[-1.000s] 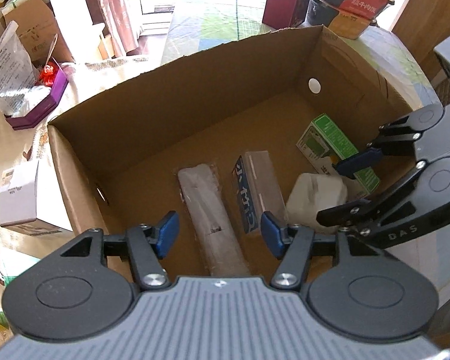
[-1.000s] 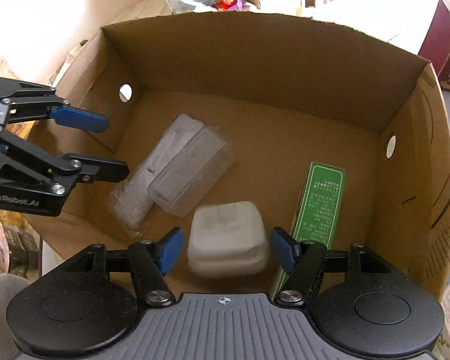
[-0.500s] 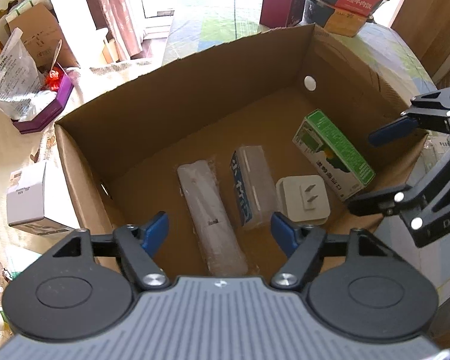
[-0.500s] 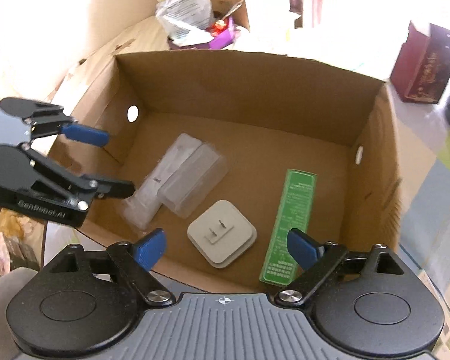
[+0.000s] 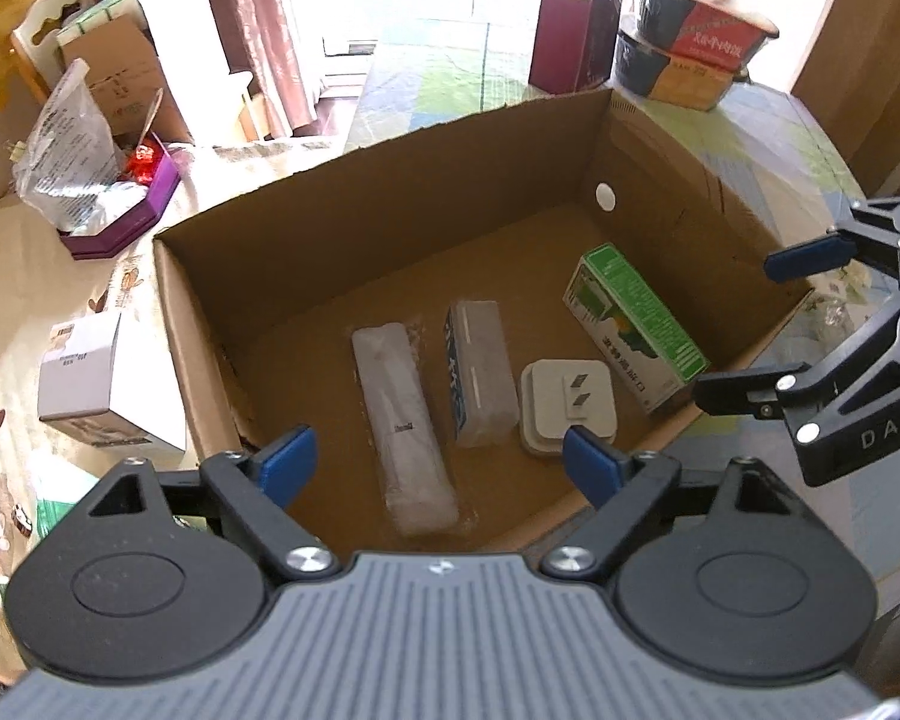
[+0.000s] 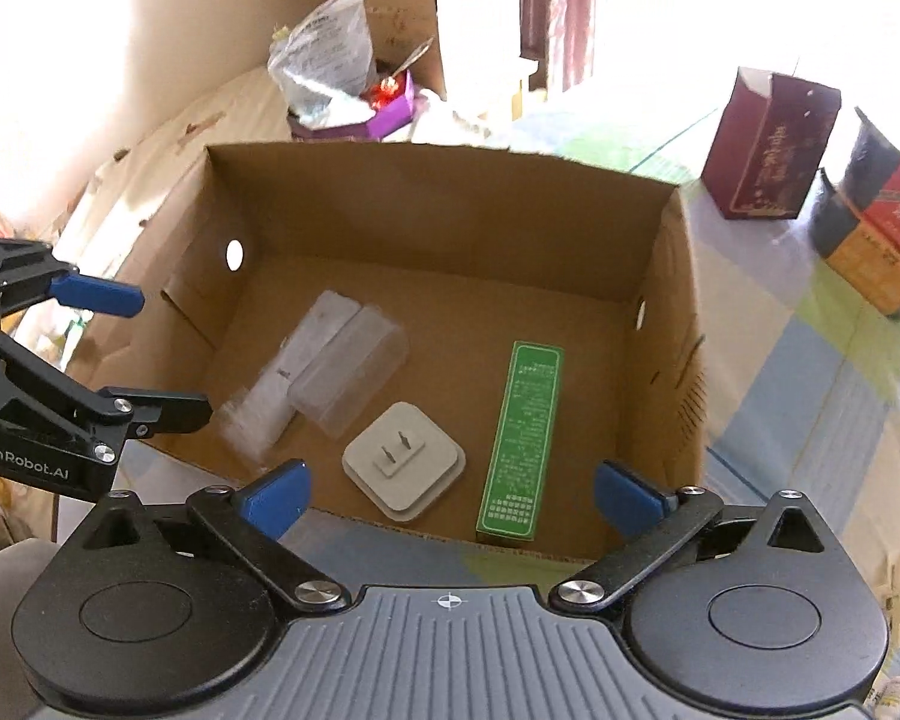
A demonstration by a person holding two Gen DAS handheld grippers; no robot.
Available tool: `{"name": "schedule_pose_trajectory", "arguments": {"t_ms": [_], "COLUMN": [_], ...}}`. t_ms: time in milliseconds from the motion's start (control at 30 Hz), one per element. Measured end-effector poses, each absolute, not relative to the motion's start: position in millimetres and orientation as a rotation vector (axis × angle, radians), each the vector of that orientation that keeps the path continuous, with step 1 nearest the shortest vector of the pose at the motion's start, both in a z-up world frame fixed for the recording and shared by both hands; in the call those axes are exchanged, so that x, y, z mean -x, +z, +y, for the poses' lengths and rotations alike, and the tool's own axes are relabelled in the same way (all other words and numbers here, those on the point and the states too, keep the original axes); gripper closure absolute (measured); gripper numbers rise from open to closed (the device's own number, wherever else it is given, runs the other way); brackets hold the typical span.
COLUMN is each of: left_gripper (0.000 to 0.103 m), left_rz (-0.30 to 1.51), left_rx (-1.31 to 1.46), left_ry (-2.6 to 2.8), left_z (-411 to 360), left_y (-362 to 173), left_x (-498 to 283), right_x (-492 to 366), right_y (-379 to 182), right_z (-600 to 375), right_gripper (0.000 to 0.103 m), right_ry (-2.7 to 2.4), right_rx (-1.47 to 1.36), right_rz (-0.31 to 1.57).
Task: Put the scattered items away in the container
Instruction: 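Move both grippers back from the cardboard box toward the remaining table items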
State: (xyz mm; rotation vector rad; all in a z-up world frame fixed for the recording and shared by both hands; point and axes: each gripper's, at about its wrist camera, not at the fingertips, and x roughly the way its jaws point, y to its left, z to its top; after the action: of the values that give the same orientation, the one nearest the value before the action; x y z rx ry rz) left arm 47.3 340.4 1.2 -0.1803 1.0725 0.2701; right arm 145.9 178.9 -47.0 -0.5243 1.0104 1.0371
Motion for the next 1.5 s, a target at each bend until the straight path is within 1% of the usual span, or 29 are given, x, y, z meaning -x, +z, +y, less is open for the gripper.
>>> {"name": "schedule_pose_trajectory", "arguments": {"t_ms": [633, 1400, 1500], "left_gripper": [0.014, 0.014, 0.011], "left_rz": [0.976, 0.913, 0.904], "left_rx": [0.222, 0.238, 0.246], "left_ry": [0.319, 0.312, 0.312], "left_z": [299, 241, 234], "left_y": [51, 76, 79], "left_x": [-2, 40, 44], "right_x": [-111, -65, -59], "right_y": [-8, 25, 28], "right_z": [126, 60, 52], "right_gripper": [0.0, 0.0, 0.0], "right_ry": [0.979, 0.924, 0.917], "right_rx": [0.406, 0.307, 0.307], "right_rz": [0.961, 0.893, 0.878]}}
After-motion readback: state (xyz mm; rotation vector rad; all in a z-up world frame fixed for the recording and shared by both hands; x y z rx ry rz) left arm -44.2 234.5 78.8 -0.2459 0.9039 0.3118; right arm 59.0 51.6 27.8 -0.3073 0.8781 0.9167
